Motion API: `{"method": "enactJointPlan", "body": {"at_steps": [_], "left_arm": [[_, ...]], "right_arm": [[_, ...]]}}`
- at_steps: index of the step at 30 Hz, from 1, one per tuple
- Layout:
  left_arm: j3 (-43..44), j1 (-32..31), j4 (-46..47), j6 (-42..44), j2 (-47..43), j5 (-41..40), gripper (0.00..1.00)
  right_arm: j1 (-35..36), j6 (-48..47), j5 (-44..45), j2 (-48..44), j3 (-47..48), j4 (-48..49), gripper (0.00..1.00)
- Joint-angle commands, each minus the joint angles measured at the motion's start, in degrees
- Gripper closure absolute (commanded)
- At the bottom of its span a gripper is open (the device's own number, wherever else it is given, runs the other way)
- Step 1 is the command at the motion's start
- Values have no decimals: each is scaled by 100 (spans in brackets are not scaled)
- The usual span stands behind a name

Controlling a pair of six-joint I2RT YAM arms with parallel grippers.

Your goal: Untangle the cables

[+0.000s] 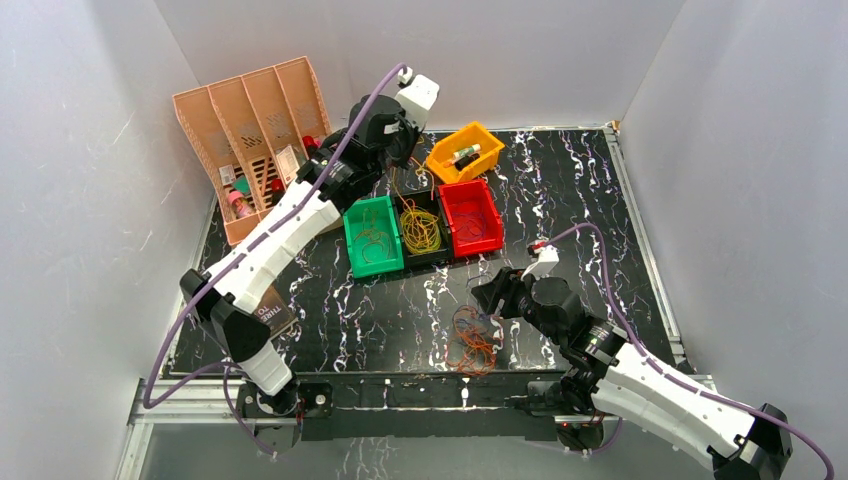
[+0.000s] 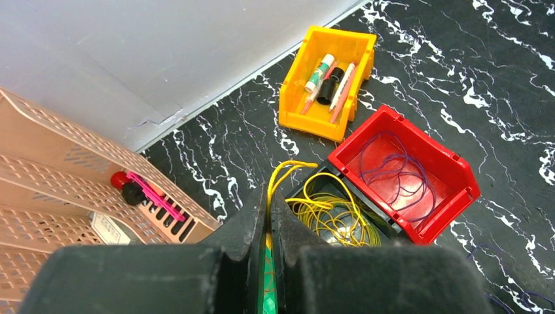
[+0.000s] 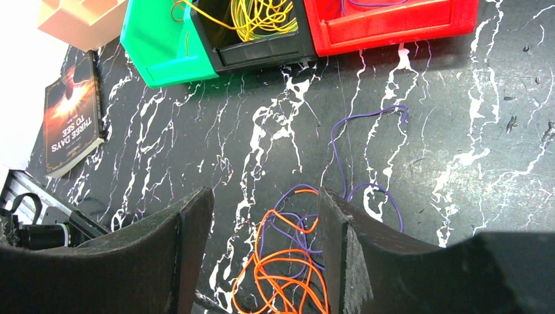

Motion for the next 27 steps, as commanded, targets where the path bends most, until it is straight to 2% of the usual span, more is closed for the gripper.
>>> {"method": "enactJointPlan", "body": {"at_steps": [1, 27], "left_arm": [[-187, 71, 207, -140, 80, 237, 100], [-1357, 160, 458, -569, 655, 876, 100]], "right_arm": [[22, 34, 65, -22, 178, 185, 32], [17, 82, 47, -19, 69, 246, 32]]}}
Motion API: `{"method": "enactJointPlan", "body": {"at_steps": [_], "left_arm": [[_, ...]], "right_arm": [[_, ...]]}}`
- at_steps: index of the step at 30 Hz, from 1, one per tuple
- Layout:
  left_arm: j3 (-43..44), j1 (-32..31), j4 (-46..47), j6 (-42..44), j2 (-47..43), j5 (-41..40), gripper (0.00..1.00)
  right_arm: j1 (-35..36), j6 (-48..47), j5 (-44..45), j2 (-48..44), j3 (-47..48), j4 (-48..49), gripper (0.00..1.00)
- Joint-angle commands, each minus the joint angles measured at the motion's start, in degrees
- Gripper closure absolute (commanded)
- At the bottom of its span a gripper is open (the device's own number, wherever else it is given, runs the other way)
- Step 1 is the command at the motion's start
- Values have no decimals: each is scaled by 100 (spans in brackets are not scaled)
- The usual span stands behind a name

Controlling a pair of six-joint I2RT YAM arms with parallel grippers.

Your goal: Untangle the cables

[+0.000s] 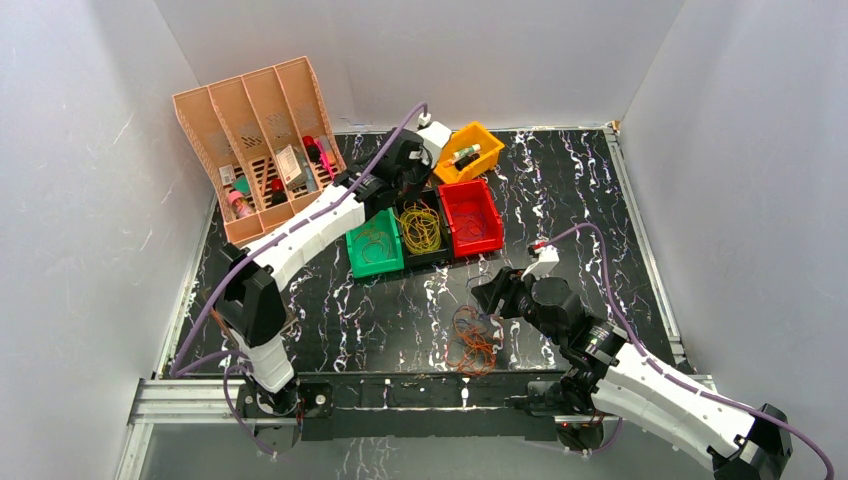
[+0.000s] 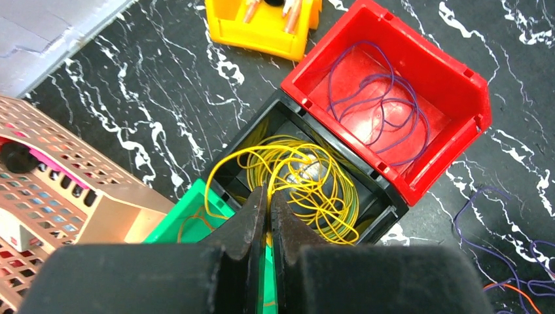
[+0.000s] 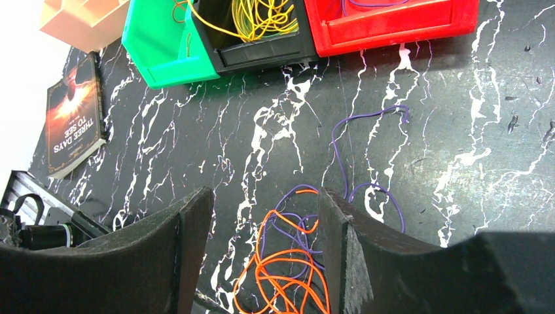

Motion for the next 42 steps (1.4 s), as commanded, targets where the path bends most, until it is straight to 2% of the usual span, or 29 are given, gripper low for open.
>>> {"method": "enactJointPlan", "body": {"at_steps": [1, 22, 28, 42], "left_arm": [[-160, 29, 129, -162, 59, 252, 100], [260, 29, 467, -906, 681, 2088, 100], [176, 48, 384, -919, 735, 1498, 100], [-961, 343, 339, -943, 280, 811, 100]], "right_arm": [[23, 51, 42, -15, 68, 235, 32], [20, 99, 139, -259, 42, 24, 32], [20, 98, 183, -324, 41, -61, 32], [20, 83, 68, -78, 42, 177, 32]]}}
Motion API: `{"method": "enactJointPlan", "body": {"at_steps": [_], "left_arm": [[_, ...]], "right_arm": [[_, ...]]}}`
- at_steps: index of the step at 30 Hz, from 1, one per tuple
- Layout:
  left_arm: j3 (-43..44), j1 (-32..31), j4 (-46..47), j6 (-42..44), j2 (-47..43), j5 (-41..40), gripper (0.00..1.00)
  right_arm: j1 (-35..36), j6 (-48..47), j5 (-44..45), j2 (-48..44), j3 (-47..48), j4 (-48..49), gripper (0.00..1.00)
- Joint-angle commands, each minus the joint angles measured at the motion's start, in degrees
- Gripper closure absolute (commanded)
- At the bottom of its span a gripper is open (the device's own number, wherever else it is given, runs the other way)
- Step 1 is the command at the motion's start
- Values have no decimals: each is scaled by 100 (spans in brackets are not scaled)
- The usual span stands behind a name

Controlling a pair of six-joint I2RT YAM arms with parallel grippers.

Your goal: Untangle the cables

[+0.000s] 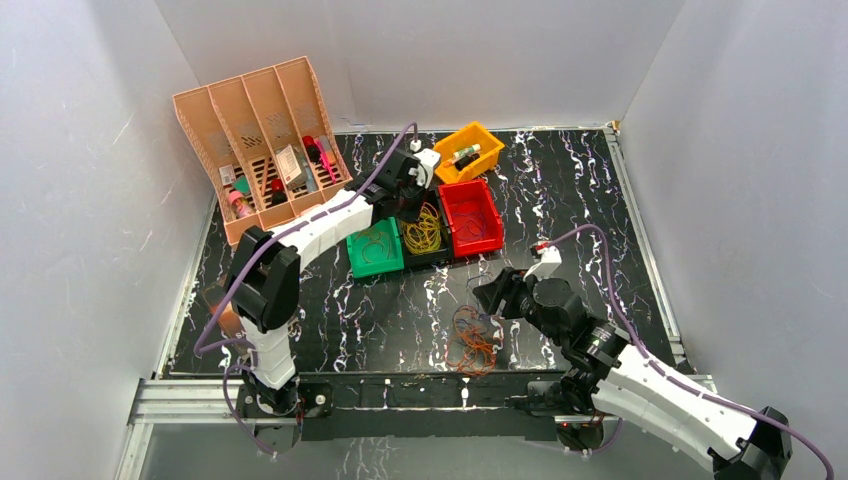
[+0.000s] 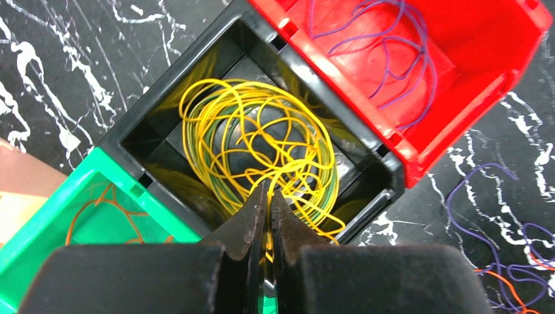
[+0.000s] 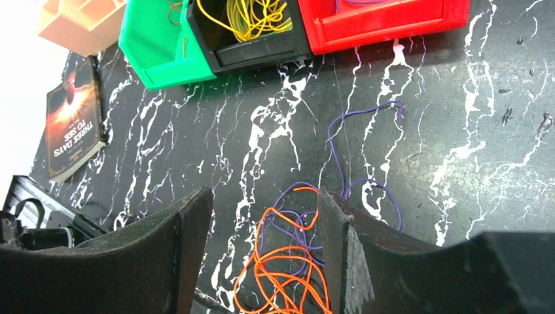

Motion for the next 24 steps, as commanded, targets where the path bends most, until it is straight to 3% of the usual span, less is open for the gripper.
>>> {"method": "enactJointPlan", "body": {"at_steps": [1, 24], "left_arm": [[-205, 50, -23, -4, -324, -226, 100], [320, 58, -236, 0, 727, 327, 99]], "right_arm": [[18, -27, -2, 60, 45, 329, 32], [21, -2, 55, -150, 44, 144, 31]]}}
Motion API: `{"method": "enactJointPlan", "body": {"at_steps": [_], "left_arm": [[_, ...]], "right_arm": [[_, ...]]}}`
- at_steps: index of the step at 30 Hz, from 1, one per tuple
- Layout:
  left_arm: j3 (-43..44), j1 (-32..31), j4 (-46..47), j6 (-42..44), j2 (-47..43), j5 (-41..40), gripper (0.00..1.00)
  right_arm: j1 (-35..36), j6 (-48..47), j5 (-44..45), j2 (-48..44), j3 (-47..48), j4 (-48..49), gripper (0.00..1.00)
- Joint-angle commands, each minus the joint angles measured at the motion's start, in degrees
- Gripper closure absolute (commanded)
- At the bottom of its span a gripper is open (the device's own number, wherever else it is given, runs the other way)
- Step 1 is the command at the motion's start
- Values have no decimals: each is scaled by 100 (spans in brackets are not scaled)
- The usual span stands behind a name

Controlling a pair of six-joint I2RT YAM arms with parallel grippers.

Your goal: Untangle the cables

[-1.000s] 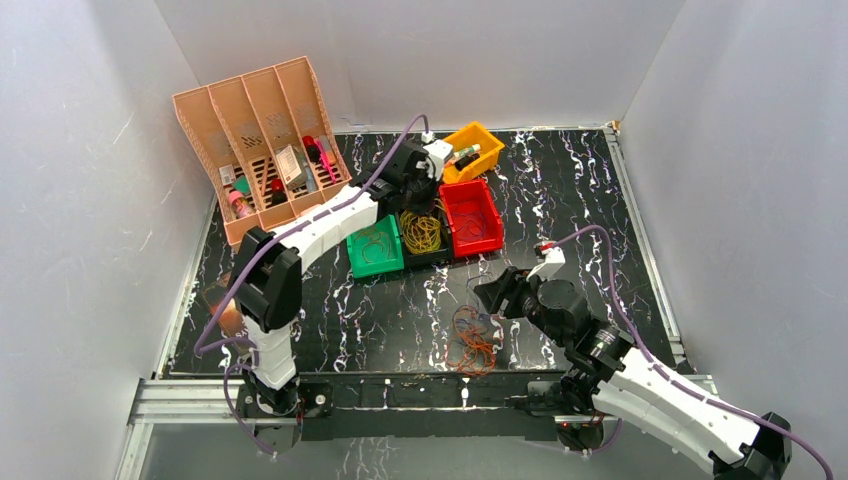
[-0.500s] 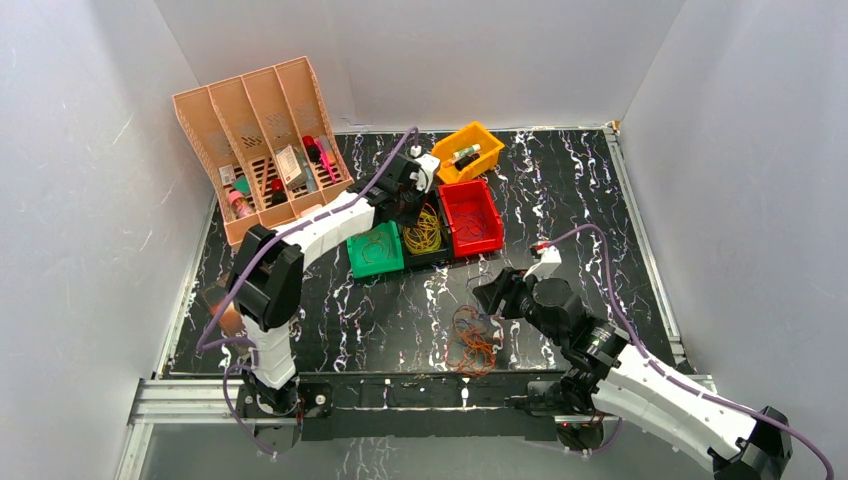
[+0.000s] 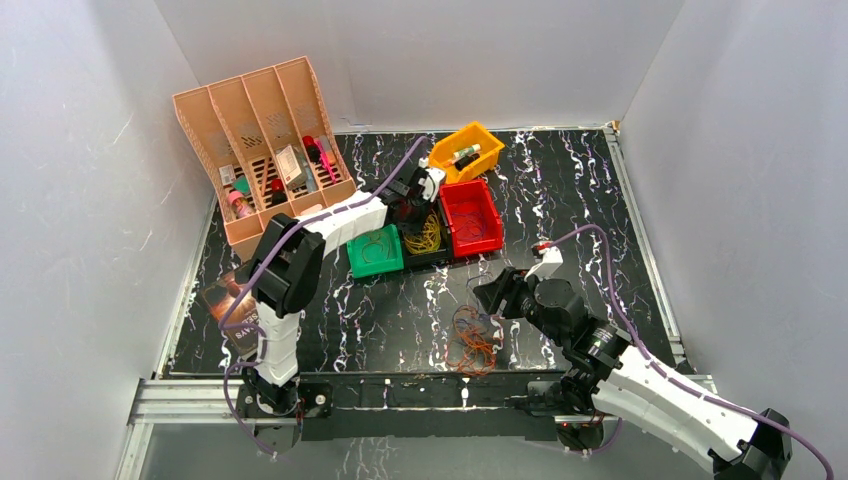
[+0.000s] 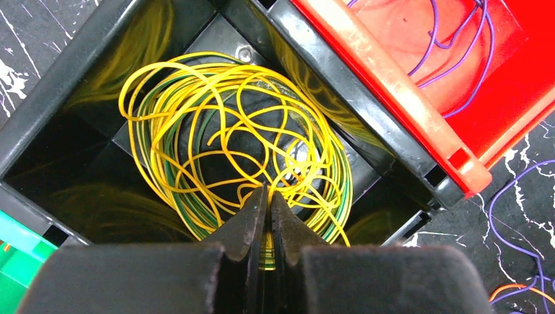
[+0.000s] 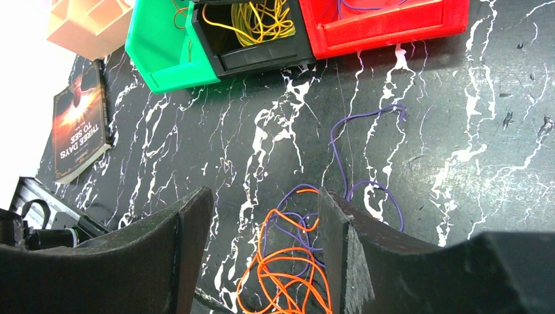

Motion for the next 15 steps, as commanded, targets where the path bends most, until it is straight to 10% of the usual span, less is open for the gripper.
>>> {"method": "enactJointPlan", "body": {"at_steps": [1, 15], "left_arm": [[284, 13, -168, -2, -164, 177, 96], [704, 13, -423, 113, -574, 70, 63]], "right_arm": [[26, -2, 50, -90, 45, 136, 31], [21, -24, 24, -7, 45, 166, 31]]}}
